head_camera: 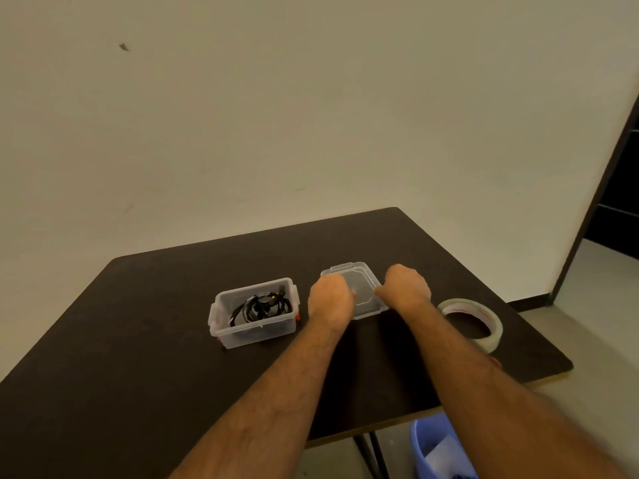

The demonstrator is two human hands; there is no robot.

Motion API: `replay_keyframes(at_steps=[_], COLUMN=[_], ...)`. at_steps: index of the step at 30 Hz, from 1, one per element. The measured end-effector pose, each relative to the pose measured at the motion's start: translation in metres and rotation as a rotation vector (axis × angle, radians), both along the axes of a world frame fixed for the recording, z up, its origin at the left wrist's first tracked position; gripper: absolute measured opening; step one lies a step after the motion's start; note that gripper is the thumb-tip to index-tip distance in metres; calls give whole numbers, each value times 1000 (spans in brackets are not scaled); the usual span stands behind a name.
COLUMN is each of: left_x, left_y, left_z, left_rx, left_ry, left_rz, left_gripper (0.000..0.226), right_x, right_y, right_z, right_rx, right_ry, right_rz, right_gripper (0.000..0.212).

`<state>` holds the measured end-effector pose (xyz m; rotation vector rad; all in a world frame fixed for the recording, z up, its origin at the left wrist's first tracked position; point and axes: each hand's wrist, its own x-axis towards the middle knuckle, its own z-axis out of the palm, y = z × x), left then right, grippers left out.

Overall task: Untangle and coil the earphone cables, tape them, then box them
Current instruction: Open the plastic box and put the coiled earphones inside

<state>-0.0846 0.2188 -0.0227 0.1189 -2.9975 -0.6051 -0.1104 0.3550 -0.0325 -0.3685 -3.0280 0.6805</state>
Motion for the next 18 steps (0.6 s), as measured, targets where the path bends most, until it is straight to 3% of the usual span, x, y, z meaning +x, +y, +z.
replay_keyframes(at_steps=[7,13,18], left_x=[-16,-20,-21], left_y=[7,12,9], left_z=[-14,-8,5], left_rx=[-77,135,398], left_ry=[-92,-126,-33], left_rz=[102,125,148], left_gripper=[38,37,58], right_x=[-7,-8,-1], right_y=[1,13,17], right_z=[-9,-7,7], right_rx=[-108,-284,-640], right_ry=[-98,-54,146], right_rz=[26,-35,-68], right_gripper=[21,20,24])
